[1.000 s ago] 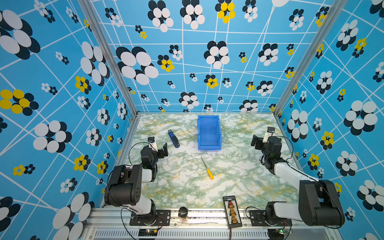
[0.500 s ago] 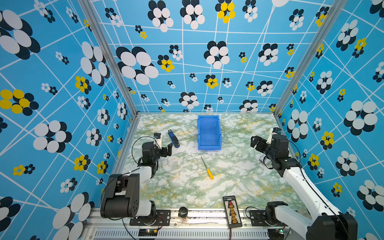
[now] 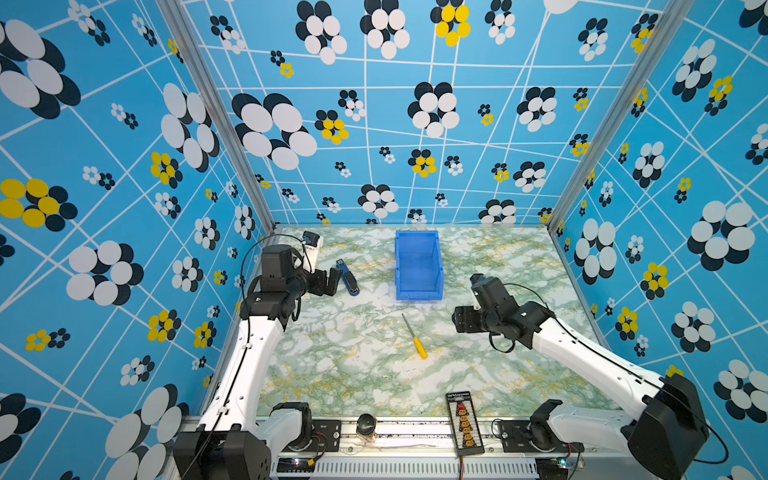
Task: Put the screwdriver in the bin
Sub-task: 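Move the right gripper over the yellow-handled screwdriver while the left arm lifts slightly, then lower the right gripper and close it on the screwdriver handle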
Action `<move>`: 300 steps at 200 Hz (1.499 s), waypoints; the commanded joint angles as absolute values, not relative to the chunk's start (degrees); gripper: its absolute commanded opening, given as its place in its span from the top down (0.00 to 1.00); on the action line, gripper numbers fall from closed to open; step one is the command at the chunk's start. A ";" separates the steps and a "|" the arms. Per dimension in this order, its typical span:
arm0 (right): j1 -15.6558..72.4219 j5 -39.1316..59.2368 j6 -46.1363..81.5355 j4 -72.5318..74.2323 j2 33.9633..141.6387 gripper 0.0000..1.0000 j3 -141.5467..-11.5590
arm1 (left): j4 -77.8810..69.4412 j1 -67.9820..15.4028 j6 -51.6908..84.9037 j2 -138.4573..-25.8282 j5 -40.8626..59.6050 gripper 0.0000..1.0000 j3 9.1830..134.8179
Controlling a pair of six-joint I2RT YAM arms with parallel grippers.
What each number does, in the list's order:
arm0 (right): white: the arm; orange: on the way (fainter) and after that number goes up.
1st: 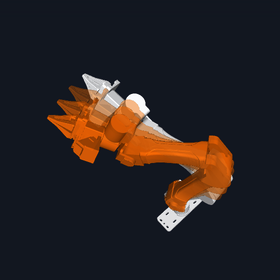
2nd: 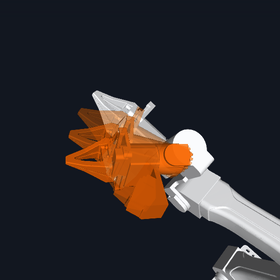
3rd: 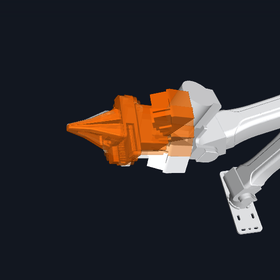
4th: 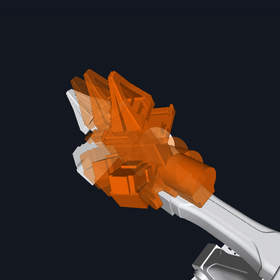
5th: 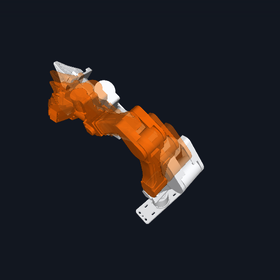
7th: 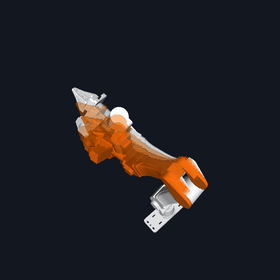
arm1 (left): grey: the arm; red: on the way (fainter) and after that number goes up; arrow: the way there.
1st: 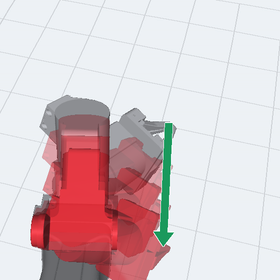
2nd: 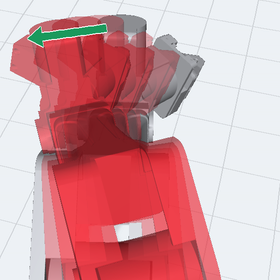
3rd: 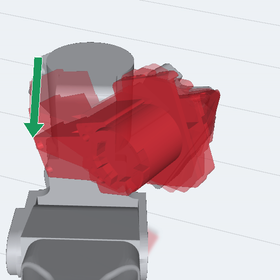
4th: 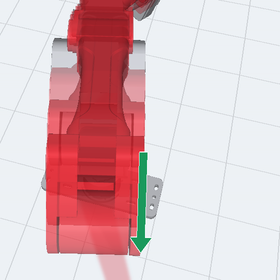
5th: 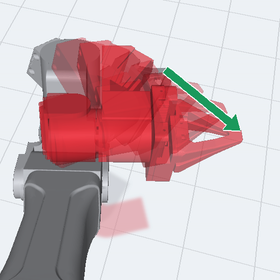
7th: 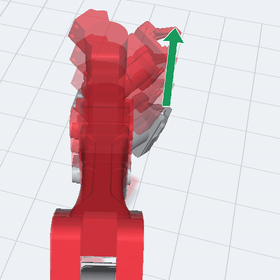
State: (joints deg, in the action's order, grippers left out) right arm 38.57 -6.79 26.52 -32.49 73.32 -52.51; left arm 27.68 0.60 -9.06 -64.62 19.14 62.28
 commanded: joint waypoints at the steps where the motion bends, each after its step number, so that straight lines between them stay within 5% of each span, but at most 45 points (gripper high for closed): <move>1: 44.30 -10.00 28.40 -34.94 77.12 0.19 -56.02 | 41.85 0.13 -8.72 -66.81 19.28 0.01 66.61; 168: 54.40 -4.10 29.54 -32.48 102.67 0.42 -66.95 | 44.46 -1.23 -8.00 -65.92 25.31 0.01 65.85; 300: 54.49 -6.69 29.36 -34.68 106.86 0.61 -66.99 | 44.10 -1.23 -7.56 -66.08 25.59 0.01 66.11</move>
